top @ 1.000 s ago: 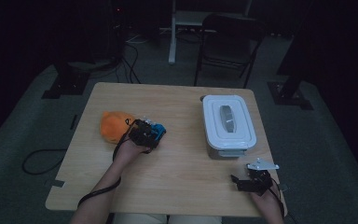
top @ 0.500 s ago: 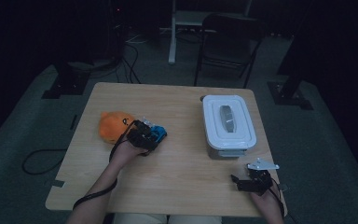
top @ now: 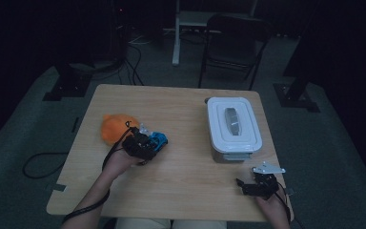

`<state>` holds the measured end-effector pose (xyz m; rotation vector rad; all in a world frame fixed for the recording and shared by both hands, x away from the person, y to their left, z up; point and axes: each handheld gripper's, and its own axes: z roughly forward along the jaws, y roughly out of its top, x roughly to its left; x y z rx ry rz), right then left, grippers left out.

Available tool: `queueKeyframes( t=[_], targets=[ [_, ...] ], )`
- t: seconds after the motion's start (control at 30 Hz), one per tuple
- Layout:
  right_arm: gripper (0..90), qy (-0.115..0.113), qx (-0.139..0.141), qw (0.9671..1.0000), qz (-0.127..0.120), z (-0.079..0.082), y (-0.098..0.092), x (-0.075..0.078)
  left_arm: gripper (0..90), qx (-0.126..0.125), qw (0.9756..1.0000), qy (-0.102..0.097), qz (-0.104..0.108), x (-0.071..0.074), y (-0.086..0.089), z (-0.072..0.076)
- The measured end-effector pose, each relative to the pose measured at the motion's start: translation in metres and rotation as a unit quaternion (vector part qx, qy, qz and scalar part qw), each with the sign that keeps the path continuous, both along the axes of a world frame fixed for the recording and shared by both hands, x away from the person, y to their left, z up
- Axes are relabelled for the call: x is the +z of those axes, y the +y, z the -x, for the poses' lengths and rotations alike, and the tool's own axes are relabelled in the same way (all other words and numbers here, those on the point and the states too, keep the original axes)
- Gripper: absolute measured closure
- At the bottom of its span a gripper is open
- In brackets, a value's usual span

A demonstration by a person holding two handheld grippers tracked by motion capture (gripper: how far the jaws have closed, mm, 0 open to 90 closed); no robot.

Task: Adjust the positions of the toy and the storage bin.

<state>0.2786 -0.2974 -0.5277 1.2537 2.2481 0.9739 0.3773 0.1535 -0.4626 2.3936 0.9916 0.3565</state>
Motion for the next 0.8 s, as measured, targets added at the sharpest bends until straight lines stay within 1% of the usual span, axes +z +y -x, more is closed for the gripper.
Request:
queueKeyframes(
  t=[0.13, 0.2, 0.23, 0.27, 0.3, 0.33, 0.37, 0.4, 0.43, 0.47, 0.5, 0.53, 0.57, 0.6, 0.63, 0.67, 0.73, 0.77, 0.8],
  targets=[
    [14.7, 0.000, -0.002, 1.0000, 0.000, 0.000, 0.000, 0.000, 28.2, -0.016, 0.9999, -0.001, 0.001, 0.002, 0.005, 0.015],
    [14.6, 0.001, -0.003, 1.0000, -0.001, 0.000, 0.000, 0.000, 28.2, -0.027, 0.9996, -0.002, -0.006, 0.003, 0.007, 0.023],
    [14.7, 0.001, -0.003, 1.0000, -0.001, 0.000, 0.000, 0.000, 28.2, -0.030, 0.9995, 0.003, -0.005, 0.003, 0.009, 0.026],
    [14.6, 0.001, -0.003, 1.0000, -0.001, 0.000, 0.000, 0.000, 28.2, -0.036, 0.9993, 0.003, -0.008, 0.003, 0.010, 0.029],
    [14.6, 0.001, -0.003, 1.0000, -0.001, 0.000, 0.000, 0.000, 28.2, -0.037, 0.9992, 0.000, -0.012, 0.003, 0.011, 0.033],
    [14.6, 0.001, -0.003, 1.0000, -0.001, 0.000, 0.000, 0.000, 28.2, -0.040, 0.9991, 0.002, -0.016, 0.003, 0.012, 0.036],
    [14.6, 0.001, -0.003, 1.0000, -0.001, 0.000, 0.000, 0.000, 28.2, -0.045, 0.9989, 0.003, -0.014, 0.002, 0.014, 0.039],
    [14.6, 0.001, -0.003, 1.0000, -0.001, 0.000, 0.000, 0.000, 28.2, -0.045, 0.9989, 0.003, -0.014, 0.002, 0.014, 0.039],
    [14.7, 0.001, -0.003, 1.0000, -0.001, 0.000, 0.000, 0.000, 28.2, -0.046, 0.9988, -0.002, -0.017, 0.002, 0.015, 0.043],
    [14.6, 0.001, -0.003, 1.0000, -0.001, 0.000, 0.000, 0.000, 28.2, -0.060, 0.9980, -0.001, -0.020, 0.002, 0.018, 0.049],
    [14.7, 0.001, -0.003, 1.0000, -0.001, 0.000, 0.000, 0.000, 28.2, -0.068, 0.9975, 0.002, -0.019, 0.002, 0.019, 0.053],
    [14.7, 0.001, -0.003, 1.0000, -0.001, 0.000, 0.000, 0.000, 28.2, -0.068, 0.9975, 0.002, -0.019, 0.002, 0.019, 0.053],
    [14.6, 0.001, -0.003, 1.0000, -0.001, 0.000, 0.000, 0.000, 28.2, -0.102, 0.9945, 0.002, -0.020, -0.001, 0.024, 0.060],
    [14.6, 0.001, -0.003, 1.0000, -0.001, 0.000, 0.000, 0.000, 28.2, -0.102, 0.9945, 0.002, -0.020, -0.001, 0.024, 0.060],
    [14.6, 0.001, -0.003, 1.0000, -0.001, 0.000, 0.000, 0.000, 28.2, -0.119, 0.9927, 0.004, -0.020, -0.003, 0.029, 0.065],
    [14.7, 0.001, -0.003, 1.0000, -0.001, 0.000, 0.000, 0.000, 28.2, -0.118, 0.9927, 0.011, -0.019, -0.005, 0.032, 0.067],
    [14.6, 0.001, -0.003, 1.0000, -0.001, 0.000, 0.000, 0.000, 28.2, -0.120, 0.9921, 0.010, -0.037, -0.009, 0.037, 0.072],
    [14.6, 0.001, -0.004, 1.0000, -0.001, 0.000, 0.000, 0.000, 28.2, -0.117, 0.9922, 0.017, -0.038, -0.010, 0.041, 0.073],
    [14.6, 0.001, -0.004, 1.0000, -0.001, 0.000, 0.000, 0.000, 28.2, -0.118, 0.9921, 0.012, -0.039, -0.011, 0.044, 0.076]
  ],
)
